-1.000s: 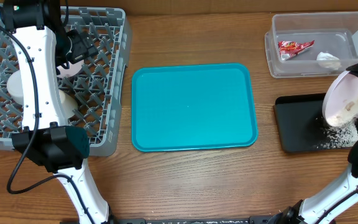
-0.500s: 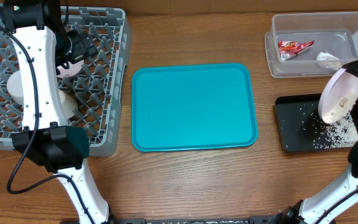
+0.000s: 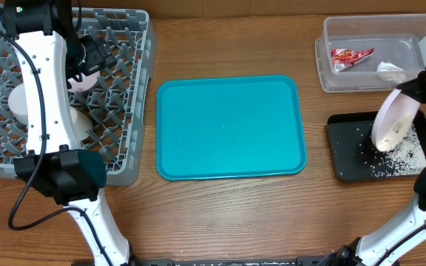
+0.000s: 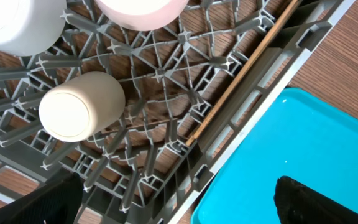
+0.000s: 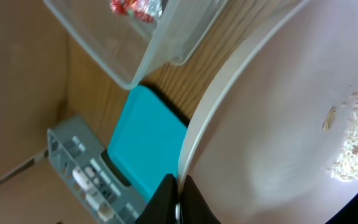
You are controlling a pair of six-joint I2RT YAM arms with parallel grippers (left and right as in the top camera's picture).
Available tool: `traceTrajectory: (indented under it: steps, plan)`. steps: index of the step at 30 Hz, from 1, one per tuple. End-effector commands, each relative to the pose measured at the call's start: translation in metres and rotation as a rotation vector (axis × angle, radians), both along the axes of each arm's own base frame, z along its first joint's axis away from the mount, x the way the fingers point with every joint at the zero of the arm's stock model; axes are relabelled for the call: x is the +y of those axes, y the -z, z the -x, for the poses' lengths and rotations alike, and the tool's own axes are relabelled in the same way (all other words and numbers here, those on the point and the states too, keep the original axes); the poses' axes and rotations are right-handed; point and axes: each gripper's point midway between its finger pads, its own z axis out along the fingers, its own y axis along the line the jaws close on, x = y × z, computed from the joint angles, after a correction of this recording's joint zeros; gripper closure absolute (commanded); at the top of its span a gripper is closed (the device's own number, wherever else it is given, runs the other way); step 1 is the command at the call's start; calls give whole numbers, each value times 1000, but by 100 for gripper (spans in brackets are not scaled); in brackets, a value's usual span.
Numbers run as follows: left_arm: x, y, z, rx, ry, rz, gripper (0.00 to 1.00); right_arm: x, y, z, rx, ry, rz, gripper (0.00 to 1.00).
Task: Sort waste into correct bins and load items into the dishwasher
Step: 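Tilt the white plate with the right gripper to pour rice onto the black tray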
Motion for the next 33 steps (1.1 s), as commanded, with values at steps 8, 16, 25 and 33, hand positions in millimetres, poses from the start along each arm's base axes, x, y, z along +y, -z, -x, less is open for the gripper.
traceTrajectory:
  steps: [8, 16, 25, 33]
  plan:
    - [2, -14, 2, -36, 6, -20, 0, 16, -16, -1, -79, -59, -72, 96]
    - [2, -14, 2, -36, 6, -20, 0, 11, -7, 6, -41, -79, -15, 96]
    - [2, -14, 2, -36, 6, -20, 0, 6, -3, 6, -54, -103, 27, 96]
    - [2, -14, 2, -35, 6, -20, 0, 20, -7, 7, -86, -140, -54, 96]
